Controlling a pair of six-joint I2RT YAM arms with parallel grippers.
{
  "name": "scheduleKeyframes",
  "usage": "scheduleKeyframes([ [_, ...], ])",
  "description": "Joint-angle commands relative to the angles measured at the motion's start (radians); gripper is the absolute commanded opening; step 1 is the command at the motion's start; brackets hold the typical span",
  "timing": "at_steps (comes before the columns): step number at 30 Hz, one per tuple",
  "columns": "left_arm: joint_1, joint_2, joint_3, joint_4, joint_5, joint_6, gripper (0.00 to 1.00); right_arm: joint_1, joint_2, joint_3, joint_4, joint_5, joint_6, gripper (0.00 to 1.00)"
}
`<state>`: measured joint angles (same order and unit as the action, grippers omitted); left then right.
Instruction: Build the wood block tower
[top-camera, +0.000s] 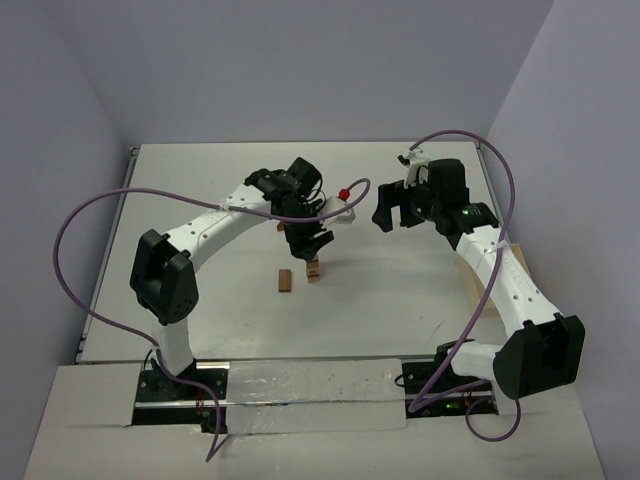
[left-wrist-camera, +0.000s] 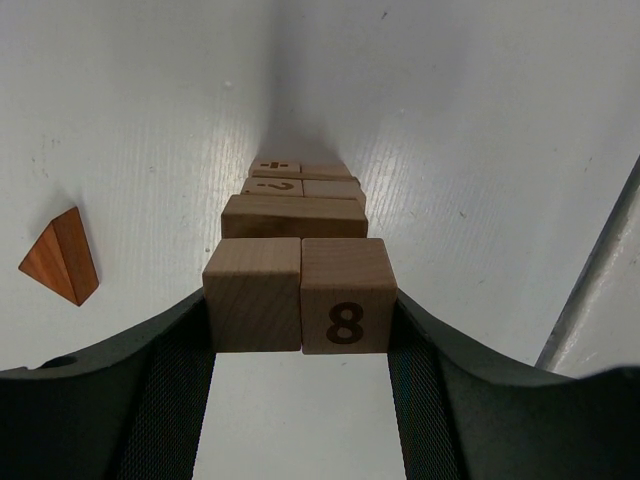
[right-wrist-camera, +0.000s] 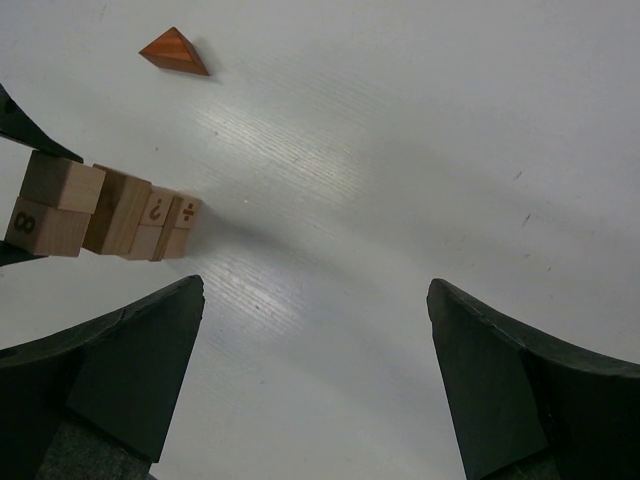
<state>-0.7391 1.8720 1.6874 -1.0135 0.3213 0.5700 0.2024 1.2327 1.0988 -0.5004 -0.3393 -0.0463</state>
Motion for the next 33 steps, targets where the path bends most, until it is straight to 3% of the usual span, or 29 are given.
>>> scheduleKeyframes([
  [1,-0.006,0.019,0.055,-0.001,-0.024,-0.017,0.08,-0.008,-0.021,0.036,0.002,0.001,-0.010,1.00],
  [17,-0.010,0.051,0.120,-0.056,-0.032,0.000,0.16,-0.012,-0.018,0.036,0.004,-0.011,-0.008,1.00],
  [33,-0.042,0.114,0.252,-0.232,-0.079,0.025,0.15,-0.018,-0.024,0.035,0.005,-0.020,-0.006,1.00],
])
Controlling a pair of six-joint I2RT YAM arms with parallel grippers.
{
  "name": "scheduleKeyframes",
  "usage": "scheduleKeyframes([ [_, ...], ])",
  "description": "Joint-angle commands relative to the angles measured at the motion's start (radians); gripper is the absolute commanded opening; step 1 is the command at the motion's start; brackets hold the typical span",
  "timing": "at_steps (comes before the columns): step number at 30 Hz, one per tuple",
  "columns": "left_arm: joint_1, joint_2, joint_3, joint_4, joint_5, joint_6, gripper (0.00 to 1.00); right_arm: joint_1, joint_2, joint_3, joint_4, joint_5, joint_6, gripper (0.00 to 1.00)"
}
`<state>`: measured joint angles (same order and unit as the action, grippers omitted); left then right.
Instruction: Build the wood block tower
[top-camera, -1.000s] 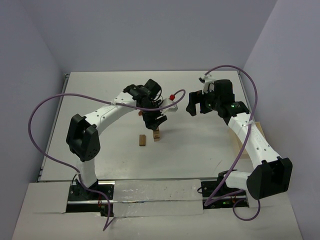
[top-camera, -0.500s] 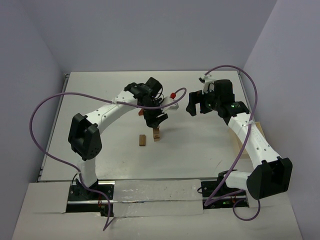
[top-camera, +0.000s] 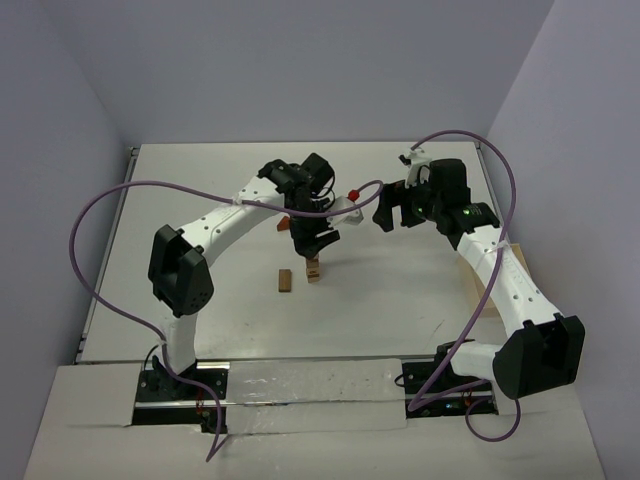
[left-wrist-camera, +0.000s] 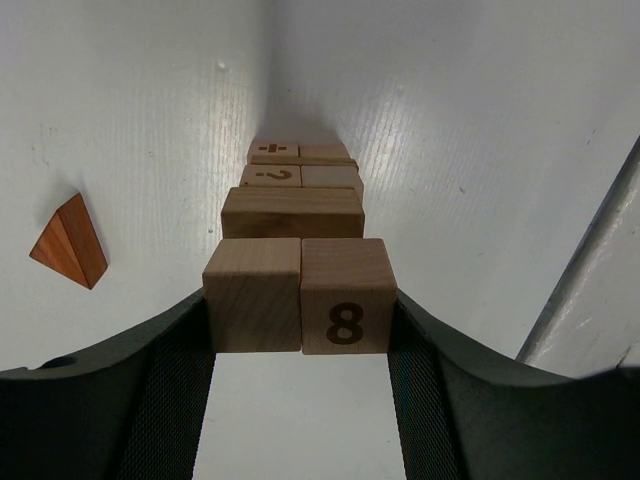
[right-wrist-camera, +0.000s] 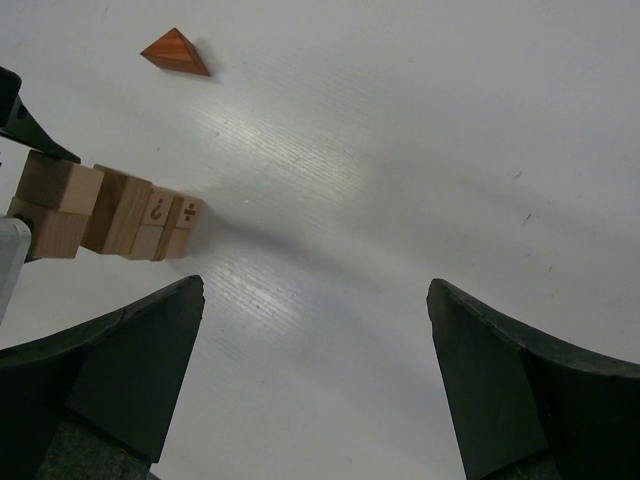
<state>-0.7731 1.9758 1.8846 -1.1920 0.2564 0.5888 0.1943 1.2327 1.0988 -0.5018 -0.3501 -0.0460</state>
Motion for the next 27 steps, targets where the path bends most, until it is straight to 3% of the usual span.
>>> scheduleKeyframes([
  [1,-0.008,0.011,0.059,-0.054,-0.017,0.003,0.15,-0.012,-0.022,0.035,0.008,-0.010,-0.006,1.00],
  [27,-0.015,0.040,0.070,-0.026,-0.040,-0.020,0.22,-0.015,-0.021,0.030,0.009,-0.026,-0.002,1.00],
])
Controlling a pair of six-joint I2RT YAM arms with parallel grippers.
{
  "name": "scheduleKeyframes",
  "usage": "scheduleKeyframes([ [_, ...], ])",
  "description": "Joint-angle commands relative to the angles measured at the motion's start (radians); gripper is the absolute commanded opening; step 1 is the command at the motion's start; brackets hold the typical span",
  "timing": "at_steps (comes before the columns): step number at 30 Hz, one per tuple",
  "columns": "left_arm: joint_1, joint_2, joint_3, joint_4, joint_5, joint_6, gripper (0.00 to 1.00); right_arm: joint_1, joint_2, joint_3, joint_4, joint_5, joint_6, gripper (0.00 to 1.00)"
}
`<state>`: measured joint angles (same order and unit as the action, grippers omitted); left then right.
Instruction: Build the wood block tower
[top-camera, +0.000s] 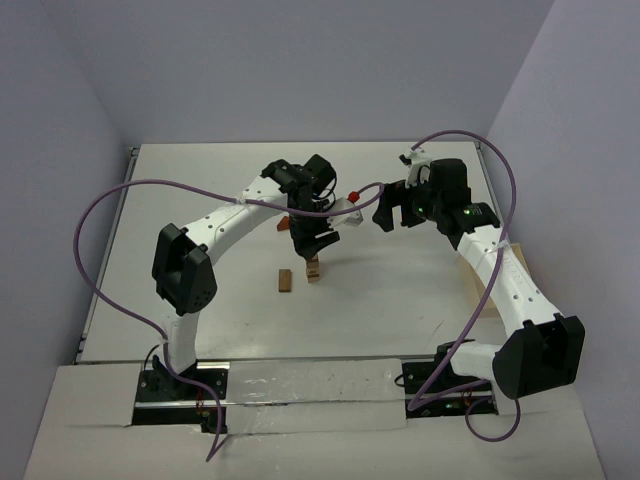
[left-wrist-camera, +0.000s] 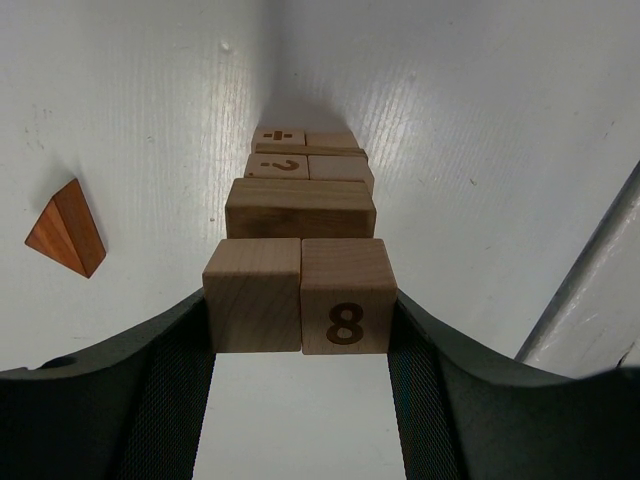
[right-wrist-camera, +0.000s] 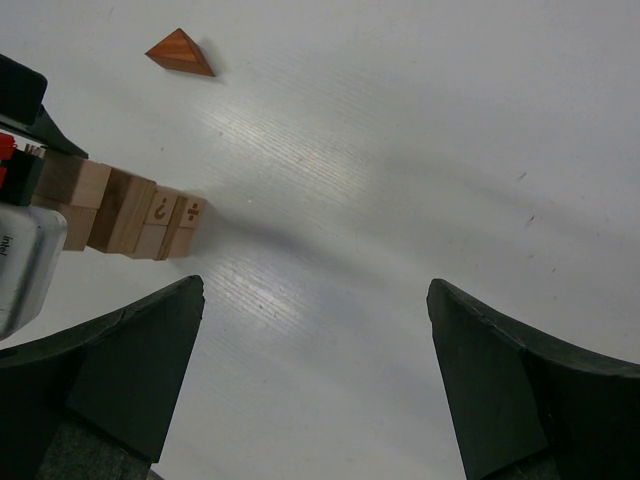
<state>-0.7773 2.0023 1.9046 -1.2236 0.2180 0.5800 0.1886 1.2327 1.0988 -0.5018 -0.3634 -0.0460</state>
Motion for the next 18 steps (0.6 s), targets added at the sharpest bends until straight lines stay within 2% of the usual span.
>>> scheduleKeyframes([
  [1,-0.013,0.015,0.050,0.009,-0.005,-0.012,0.22,-0.009,-0.021,0.029,0.008,-0.011,-0.002,1.00],
  [11,-0.012,0.028,0.064,0.012,-0.008,-0.009,0.24,-0.013,-0.018,0.029,0.011,-0.014,-0.002,1.00],
  [18,-0.014,0.034,0.065,0.012,-0.008,-0.009,0.29,-0.014,-0.016,0.029,0.011,-0.019,0.000,1.00],
])
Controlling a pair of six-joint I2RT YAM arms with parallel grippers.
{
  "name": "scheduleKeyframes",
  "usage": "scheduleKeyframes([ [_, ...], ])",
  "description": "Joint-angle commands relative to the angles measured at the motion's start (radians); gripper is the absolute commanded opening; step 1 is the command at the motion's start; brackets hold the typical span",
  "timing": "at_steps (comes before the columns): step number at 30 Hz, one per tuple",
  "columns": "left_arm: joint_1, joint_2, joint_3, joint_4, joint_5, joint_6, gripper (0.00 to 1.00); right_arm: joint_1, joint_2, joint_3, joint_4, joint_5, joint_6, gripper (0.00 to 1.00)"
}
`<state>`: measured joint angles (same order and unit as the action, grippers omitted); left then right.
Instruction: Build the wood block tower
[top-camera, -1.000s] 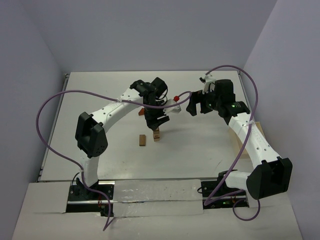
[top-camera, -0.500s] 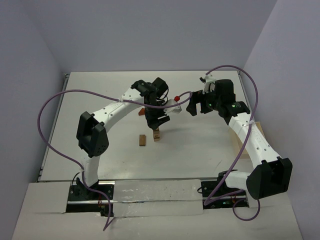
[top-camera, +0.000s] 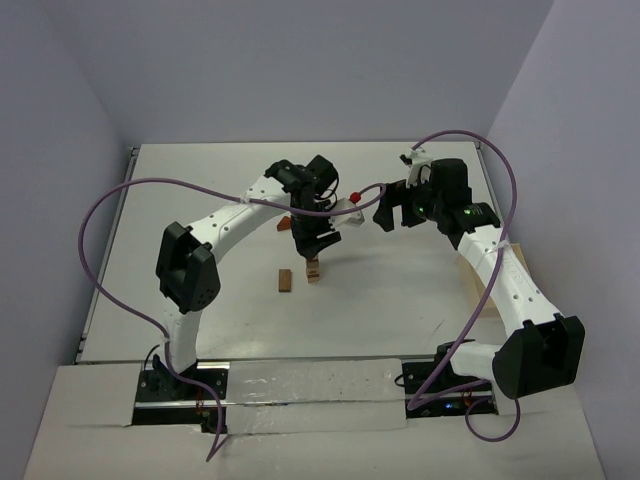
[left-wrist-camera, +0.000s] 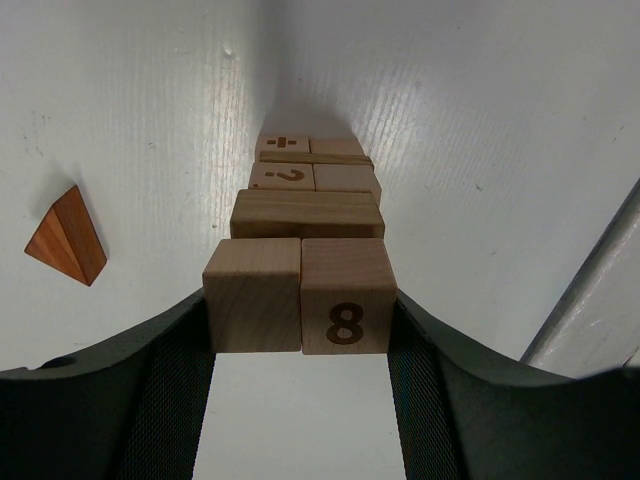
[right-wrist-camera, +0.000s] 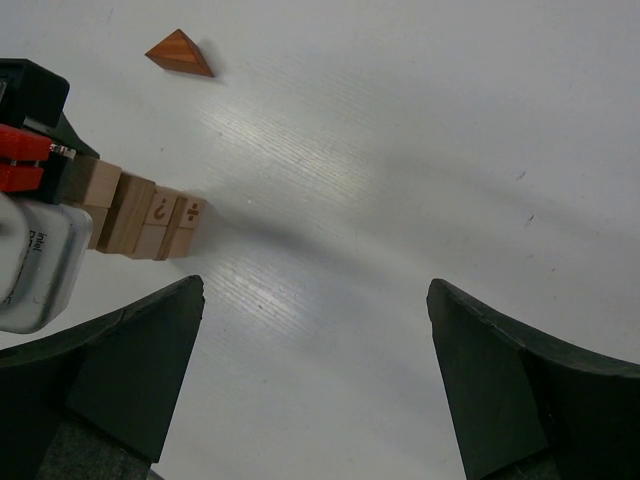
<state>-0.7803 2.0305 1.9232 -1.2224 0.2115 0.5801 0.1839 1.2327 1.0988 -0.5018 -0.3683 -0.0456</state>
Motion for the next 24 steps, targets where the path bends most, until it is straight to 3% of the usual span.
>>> scheduleKeyframes([
  [1,-0.010,0.007,0.046,0.011,-0.002,-0.008,0.29,-0.011,-0.016,0.030,0.011,-0.014,0.000,1.00],
  [24,-0.014,0.017,0.042,0.017,-0.005,-0.002,0.40,-0.014,-0.018,0.028,0.011,-0.021,0.001,1.00],
])
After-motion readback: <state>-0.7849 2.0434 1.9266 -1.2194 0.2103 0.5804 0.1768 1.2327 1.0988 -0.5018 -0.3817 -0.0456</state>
